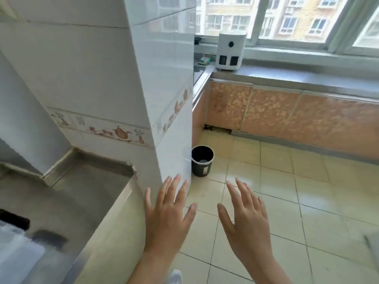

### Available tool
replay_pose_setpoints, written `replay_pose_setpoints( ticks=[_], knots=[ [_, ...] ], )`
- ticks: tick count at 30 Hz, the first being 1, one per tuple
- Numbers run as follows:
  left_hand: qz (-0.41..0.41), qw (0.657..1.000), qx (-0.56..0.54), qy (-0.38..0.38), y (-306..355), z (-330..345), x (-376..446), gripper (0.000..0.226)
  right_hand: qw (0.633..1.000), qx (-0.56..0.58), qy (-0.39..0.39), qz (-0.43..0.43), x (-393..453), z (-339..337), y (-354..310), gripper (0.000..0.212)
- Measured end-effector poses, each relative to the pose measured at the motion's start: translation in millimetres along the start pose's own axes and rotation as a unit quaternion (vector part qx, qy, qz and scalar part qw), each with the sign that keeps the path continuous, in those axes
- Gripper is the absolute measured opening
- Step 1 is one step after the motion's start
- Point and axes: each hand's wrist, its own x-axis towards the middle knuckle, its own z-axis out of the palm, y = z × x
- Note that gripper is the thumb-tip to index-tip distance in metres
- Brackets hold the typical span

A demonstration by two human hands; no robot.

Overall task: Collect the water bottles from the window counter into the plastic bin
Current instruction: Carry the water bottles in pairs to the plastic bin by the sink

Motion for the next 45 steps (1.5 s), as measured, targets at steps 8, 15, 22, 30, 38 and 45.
replay_pose_setpoints(
  ticks=[8, 15, 22, 30, 38, 45],
  knots=[
    [0.143, 0.988, -0.05, -0.004, 89.6, 53.8, 84.2, 0.056, 0.988, -0.049, 0.035, 0.14, 22.3, -17.7, 91.5, 0.052],
    [0.218, 0.971, -0.1, -0.01, 156.0, 111.6, 198.8, 0.056, 0.97, -0.087, 0.051, 0.221, 102.6, -16.2, 164.5, 0.053],
    [0.3, 0.944, -0.134, -0.017, 221.6, 148.0, 292.7, 0.057, 0.949, -0.099, 0.091, 0.284, 169.4, -21.5, 225.2, 0.056],
    [0.36, 0.919, -0.157, -0.043, 307.7, 198.0, 355.4, 0.056, 0.923, -0.115, 0.104, 0.352, 216.7, -32.0, 314.7, 0.058],
    [0.387, 0.909, -0.148, -0.042, 440.2, 257.6, 436.7, 0.055, 0.916, -0.108, 0.102, 0.373, 289.0, -48.3, 452.7, 0.059],
    [0.392, 0.907, -0.151, -0.032, 550.7, 291.7, 508.9, 0.056, 0.92, -0.129, 0.1, 0.356, 357.5, -88.2, 570.5, 0.056]
  ],
)
